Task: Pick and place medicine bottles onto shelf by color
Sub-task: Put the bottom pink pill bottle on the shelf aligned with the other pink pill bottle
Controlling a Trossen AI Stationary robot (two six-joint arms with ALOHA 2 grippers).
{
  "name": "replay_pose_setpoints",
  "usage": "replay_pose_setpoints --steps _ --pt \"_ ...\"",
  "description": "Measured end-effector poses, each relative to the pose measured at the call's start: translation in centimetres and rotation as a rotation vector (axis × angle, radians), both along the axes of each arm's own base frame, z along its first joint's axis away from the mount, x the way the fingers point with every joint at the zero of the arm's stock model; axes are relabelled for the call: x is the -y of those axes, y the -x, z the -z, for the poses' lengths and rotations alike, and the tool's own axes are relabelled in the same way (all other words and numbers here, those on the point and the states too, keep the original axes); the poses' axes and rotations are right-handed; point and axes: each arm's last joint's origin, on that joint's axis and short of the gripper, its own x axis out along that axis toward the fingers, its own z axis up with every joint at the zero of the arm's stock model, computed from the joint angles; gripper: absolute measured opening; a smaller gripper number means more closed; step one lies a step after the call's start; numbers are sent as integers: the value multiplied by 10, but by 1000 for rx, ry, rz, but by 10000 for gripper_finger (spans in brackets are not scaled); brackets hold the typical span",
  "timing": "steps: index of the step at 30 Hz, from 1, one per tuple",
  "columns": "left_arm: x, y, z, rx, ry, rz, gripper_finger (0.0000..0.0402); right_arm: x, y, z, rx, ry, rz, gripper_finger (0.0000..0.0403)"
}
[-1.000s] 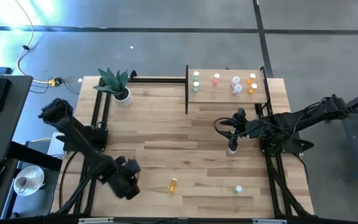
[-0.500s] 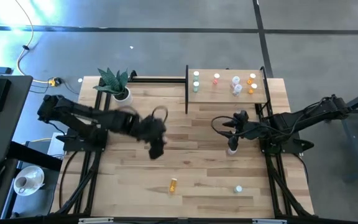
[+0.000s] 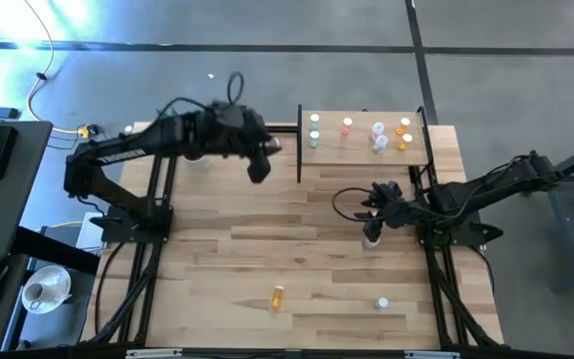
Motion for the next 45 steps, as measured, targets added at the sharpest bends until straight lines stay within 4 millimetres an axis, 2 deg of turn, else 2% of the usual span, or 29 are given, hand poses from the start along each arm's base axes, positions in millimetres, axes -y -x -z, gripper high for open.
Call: replay_pose_setpoints --steps 4,8,10,13,19,27,39,45 --pt "-8 5 -6 8 -1 -30 113 -1 -2 3 -14 5 0 197" --pt "-3 7 2 -66 66 -5 113 -1 -4 2 -9 12 -7 197" --pt "3 1 11 -123 85 19 113 -1 -5 1 2 27 -24 197" --pt "11 -12 26 -201 116 52 113 -3 -10 -4 57 70 -75 197" --pt "33 -51 63 -322 143 178 113 -6 -20 -17 169 186 -190 197" --pt "55 -92 117 -481 174 367 113 -6 -21 -19 175 237 -229 197" --pt "81 -124 188 -678 181 457 113 -7 -21 -18 173 198 -242 197" --pt "86 -131 211 -734 195 465 113 -7 -21 -18 171 202 -244 197"
